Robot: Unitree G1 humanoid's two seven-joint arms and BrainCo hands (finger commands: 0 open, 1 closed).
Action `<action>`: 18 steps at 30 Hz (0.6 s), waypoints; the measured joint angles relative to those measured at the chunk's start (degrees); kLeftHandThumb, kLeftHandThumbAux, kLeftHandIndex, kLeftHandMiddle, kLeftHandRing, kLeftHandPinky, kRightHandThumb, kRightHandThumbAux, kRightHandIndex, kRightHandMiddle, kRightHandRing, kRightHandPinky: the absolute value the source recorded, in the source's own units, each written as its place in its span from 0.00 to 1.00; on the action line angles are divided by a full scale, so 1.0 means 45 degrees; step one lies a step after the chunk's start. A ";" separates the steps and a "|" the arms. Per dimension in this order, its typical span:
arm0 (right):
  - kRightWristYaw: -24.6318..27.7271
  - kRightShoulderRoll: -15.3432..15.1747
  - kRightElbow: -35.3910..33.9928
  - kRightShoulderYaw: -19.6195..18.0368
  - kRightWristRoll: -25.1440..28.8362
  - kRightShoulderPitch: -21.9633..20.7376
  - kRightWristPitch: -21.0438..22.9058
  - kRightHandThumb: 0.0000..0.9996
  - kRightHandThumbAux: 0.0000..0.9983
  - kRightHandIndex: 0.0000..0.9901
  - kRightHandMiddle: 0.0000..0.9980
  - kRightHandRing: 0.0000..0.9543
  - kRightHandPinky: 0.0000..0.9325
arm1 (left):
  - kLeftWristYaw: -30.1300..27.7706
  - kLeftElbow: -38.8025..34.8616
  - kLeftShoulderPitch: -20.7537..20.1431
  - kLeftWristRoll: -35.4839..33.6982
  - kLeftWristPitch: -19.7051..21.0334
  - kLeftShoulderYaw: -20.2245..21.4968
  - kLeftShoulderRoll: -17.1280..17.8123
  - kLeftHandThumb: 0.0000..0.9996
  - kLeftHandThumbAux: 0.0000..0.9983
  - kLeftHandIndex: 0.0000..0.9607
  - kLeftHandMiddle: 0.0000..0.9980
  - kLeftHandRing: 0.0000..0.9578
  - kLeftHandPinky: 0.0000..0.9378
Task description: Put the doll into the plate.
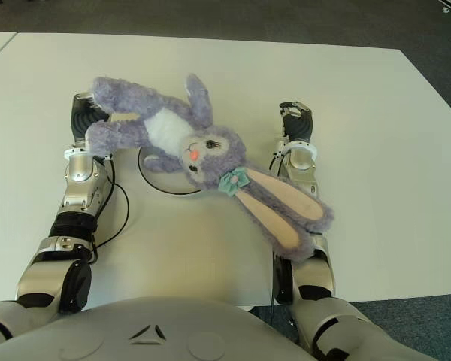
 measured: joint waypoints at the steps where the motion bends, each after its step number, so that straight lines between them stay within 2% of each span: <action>1: 0.0014 -0.0039 0.0126 -0.0013 -0.0001 -0.0046 0.0000 0.72 0.71 0.45 0.88 0.92 0.94 | 0.0000 0.0038 -0.0014 -0.0030 0.0002 0.0008 -0.0002 0.50 0.79 0.88 0.91 0.95 0.96; 10: -0.0007 -0.0307 0.0571 -0.0119 -0.0001 -0.0283 0.0026 0.72 0.71 0.44 0.88 0.92 0.95 | 0.0026 0.0278 -0.0149 -0.0191 -0.0002 0.0279 -0.0103 0.44 0.81 0.86 0.91 0.95 0.96; 18: 0.0078 -0.0303 0.0565 -0.0185 0.0137 -0.0223 0.0013 0.72 0.72 0.44 0.89 0.93 0.96 | 0.0535 0.0718 -0.0351 -0.0115 -0.0207 0.0466 -0.0105 0.44 0.80 0.85 0.90 0.94 0.96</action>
